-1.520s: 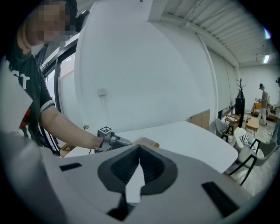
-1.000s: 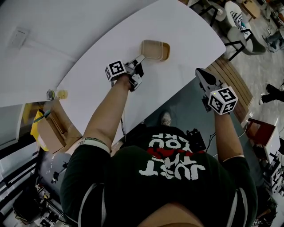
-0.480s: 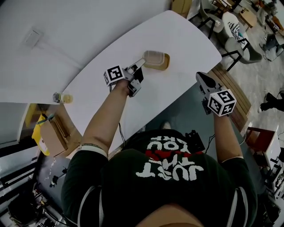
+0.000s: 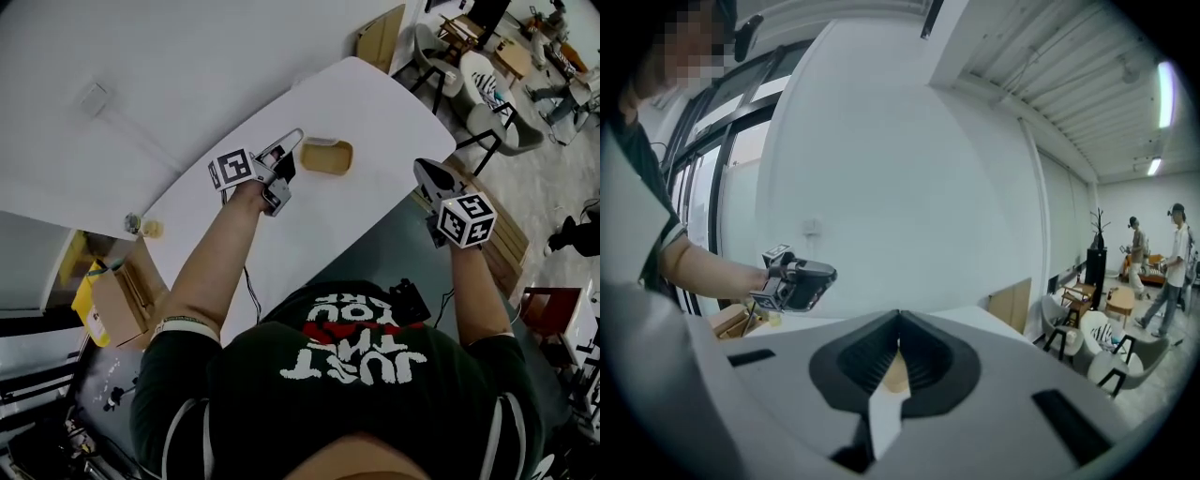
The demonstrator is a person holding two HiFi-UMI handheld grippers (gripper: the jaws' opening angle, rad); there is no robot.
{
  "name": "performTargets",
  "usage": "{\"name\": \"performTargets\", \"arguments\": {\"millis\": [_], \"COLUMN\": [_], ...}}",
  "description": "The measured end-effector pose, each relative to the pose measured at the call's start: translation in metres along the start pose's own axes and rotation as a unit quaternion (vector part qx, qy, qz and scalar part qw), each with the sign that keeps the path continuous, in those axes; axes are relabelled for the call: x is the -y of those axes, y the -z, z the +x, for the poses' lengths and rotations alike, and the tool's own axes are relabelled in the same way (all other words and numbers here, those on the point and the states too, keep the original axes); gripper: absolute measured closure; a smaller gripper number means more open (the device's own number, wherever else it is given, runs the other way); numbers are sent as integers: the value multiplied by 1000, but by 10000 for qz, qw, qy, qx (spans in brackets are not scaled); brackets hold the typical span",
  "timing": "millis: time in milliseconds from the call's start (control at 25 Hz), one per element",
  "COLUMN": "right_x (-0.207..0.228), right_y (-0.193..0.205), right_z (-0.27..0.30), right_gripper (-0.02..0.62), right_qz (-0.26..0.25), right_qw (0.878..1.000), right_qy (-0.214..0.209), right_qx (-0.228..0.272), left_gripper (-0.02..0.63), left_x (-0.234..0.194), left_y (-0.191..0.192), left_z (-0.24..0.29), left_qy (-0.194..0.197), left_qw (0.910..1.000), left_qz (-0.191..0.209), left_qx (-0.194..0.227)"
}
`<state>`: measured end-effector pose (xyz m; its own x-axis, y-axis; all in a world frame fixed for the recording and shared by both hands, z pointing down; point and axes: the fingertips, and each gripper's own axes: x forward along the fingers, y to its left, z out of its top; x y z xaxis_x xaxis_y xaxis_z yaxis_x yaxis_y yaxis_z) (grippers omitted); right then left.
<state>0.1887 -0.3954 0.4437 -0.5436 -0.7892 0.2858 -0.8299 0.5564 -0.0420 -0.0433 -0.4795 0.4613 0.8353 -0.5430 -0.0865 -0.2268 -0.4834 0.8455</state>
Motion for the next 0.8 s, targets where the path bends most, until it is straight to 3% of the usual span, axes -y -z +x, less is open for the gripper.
{"name": "performTargets", "arguments": {"millis": [280, 480, 800], "right_x": [7, 5, 0], "right_y": [-64, -103, -158], "right_z": [-11, -20, -22], "right_gripper": [589, 589, 589], "right_qz": [-110, -269, -598], "right_qw": [9993, 9979, 9945], "right_qy": [92, 93, 65], "right_qx": [359, 589, 857], "left_gripper": [563, 563, 563], "left_x": [76, 123, 177], "left_y": [-36, -53, -86], "left_z": [8, 6, 1], "left_qy": [255, 410, 401], "left_qw": [9952, 9895, 9720], "left_qz": [944, 1367, 2284], "left_qx": [98, 222, 391]}}
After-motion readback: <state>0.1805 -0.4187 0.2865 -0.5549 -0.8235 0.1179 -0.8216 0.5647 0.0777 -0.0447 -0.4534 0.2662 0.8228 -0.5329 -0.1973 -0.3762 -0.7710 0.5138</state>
